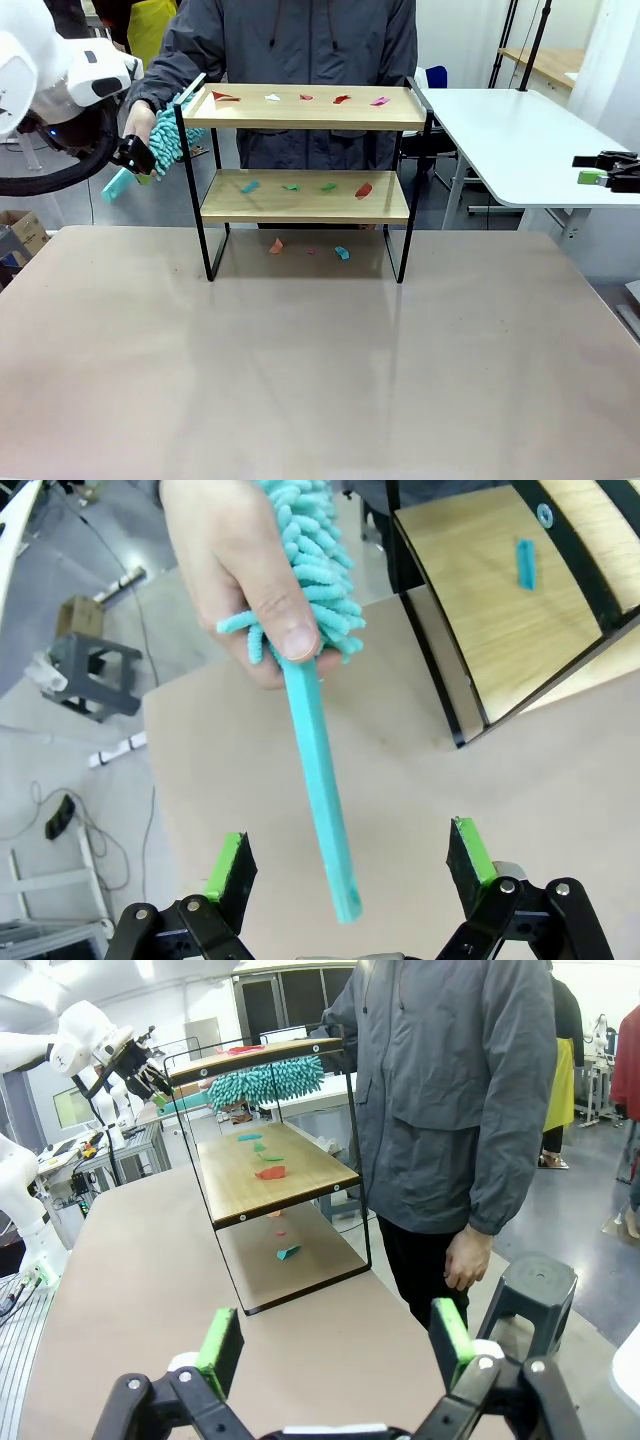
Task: Clean the shelf.
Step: Pick up the Duster handed by the human.
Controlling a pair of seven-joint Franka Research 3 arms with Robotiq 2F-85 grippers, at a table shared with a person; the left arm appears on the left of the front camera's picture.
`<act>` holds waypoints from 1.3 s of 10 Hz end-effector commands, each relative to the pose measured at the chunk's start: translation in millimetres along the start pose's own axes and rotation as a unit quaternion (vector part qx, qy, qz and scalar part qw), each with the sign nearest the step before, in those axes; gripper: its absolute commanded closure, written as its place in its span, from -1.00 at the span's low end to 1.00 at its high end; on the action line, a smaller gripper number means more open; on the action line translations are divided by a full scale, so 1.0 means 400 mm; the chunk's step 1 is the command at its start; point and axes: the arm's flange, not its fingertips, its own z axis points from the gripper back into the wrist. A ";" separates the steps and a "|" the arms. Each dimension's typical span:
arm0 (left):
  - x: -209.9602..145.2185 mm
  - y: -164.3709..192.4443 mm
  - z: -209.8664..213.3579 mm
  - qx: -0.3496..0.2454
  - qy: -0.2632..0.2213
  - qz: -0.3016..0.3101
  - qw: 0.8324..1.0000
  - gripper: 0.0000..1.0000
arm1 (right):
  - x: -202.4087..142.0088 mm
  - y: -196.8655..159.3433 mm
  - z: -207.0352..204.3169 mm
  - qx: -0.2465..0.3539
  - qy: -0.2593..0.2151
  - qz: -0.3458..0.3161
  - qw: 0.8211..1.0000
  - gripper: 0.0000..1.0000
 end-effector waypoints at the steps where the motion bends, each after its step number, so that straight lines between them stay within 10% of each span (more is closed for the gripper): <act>1: 0.008 -0.009 -0.035 0.006 -0.001 0.012 1.000 -1.00 | 0.007 0.001 -0.002 0.000 0.000 0.003 1.000 -1.00; 4: 0.007 0.002 -0.071 0.007 0.007 0.036 0.999 -1.00 | 0.007 0.001 -0.002 0.000 0.000 0.003 1.000 -1.00; 5: 0.004 0.005 -0.072 0.012 0.003 0.041 0.999 0.11 | 0.007 0.001 -0.002 0.000 0.000 0.003 1.000 -1.00; 6: 0.004 0.006 -0.072 0.012 0.003 0.044 0.999 0.15 | 0.007 0.001 -0.002 0.000 0.000 0.003 1.000 -1.00; 7: 0.004 0.007 -0.072 0.013 0.005 0.046 0.999 1.00 | 0.007 0.001 -0.002 0.000 0.000 0.003 1.000 -1.00; 9: 0.002 0.008 -0.070 0.012 0.007 0.050 0.999 1.00 | 0.007 0.001 -0.002 0.000 0.000 0.003 1.000 -1.00; 10: 0.004 0.009 -0.070 0.012 0.006 0.050 0.999 0.70 | 0.007 0.001 -0.002 0.000 0.000 0.003 1.000 -1.00; 13: 0.005 0.015 -0.067 0.022 0.006 0.059 0.998 1.00 | 0.007 0.001 -0.002 0.000 0.000 0.003 1.000 -1.00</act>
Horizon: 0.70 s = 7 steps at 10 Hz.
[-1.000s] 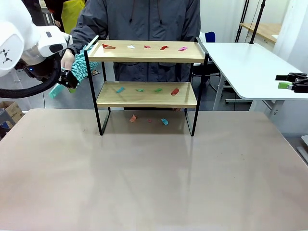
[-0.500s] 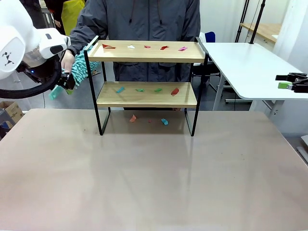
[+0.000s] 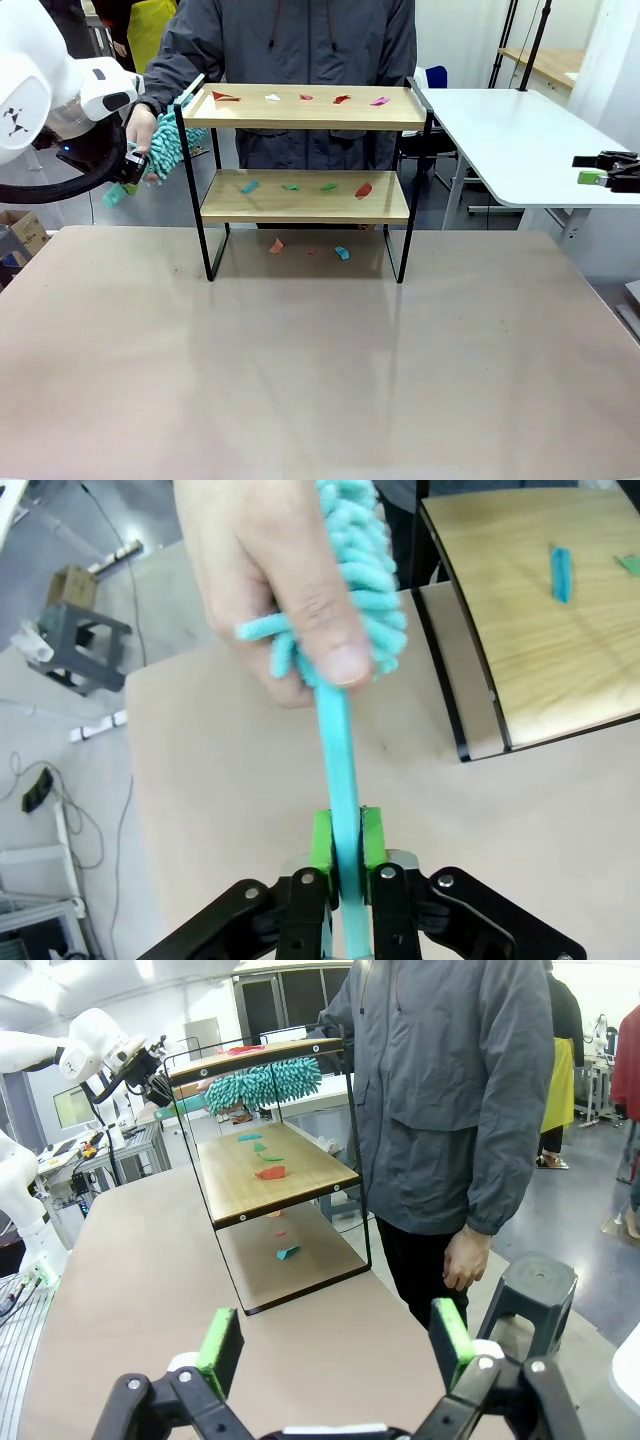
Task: Clean the shelf.
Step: Pick up the Duster handed by the human.
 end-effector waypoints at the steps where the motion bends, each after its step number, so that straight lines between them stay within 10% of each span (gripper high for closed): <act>1: 0.007 -0.005 0.006 0.026 -0.002 0.016 1.000 1.00 | 0.007 0.001 -0.002 0.000 0.000 0.003 1.000 -1.00; 7: 0.003 0.005 0.003 0.012 0.009 0.022 1.000 1.00 | 0.007 0.001 -0.002 0.000 0.000 0.003 1.000 -1.00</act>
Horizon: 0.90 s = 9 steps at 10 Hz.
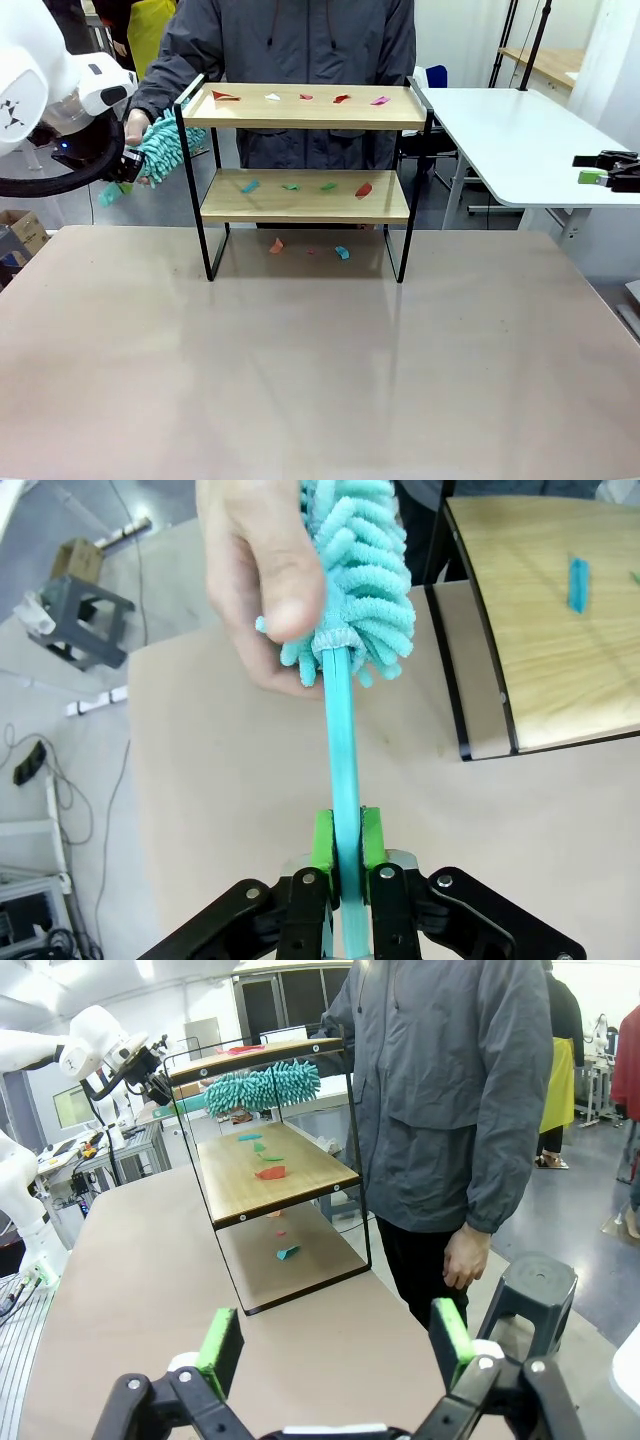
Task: Clean the shelf.
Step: Pick up the Duster handed by the human, then clean the specific section of the Shelf indicated by the human with the Duster.
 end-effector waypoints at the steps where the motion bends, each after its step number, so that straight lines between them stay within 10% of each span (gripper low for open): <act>1: 0.000 0.002 -0.001 0.008 -0.005 -0.011 1.000 1.00 | 0.007 0.001 -0.002 0.000 0.000 0.003 1.000 -1.00; 5: 0.000 0.002 -0.001 0.008 -0.005 -0.011 1.000 1.00 | 0.007 0.001 -0.002 0.000 0.000 0.003 1.000 -1.00; 6: -0.001 -0.002 -0.005 0.002 0.002 -0.005 1.000 0.74 | 0.007 0.001 -0.002 0.000 0.000 0.003 1.000 -1.00; 9: 0.039 0.201 0.128 0.013 0.009 -0.141 0.990 0.74 | 0.007 0.001 -0.002 0.000 0.000 0.003 1.000 -1.00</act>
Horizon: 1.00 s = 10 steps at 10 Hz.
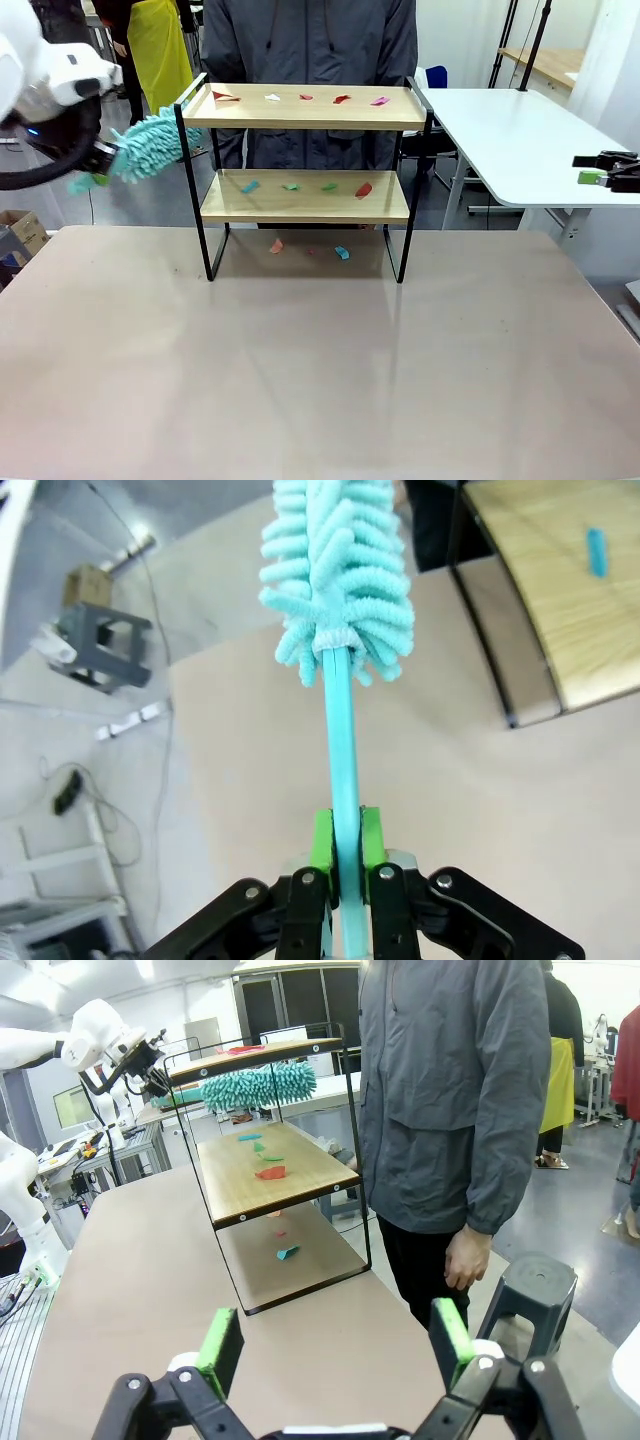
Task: Clean the shelf.
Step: Clean the specific section of the Shelf indicated by the human with the Duster.
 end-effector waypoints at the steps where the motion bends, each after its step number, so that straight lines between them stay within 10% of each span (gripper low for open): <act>1: -0.006 0.120 0.099 0.015 0.005 -0.102 0.995 0.74 | 0.007 0.000 -0.002 0.000 0.000 0.003 1.000 -1.00; 5: -0.088 0.214 0.232 0.001 0.077 -0.354 0.932 0.74 | 0.007 0.000 -0.002 0.000 0.000 0.003 1.000 -1.00; 10: -0.245 0.172 0.322 0.047 0.133 -0.579 0.803 0.74 | 0.007 0.000 -0.002 0.000 0.000 0.003 1.000 -1.00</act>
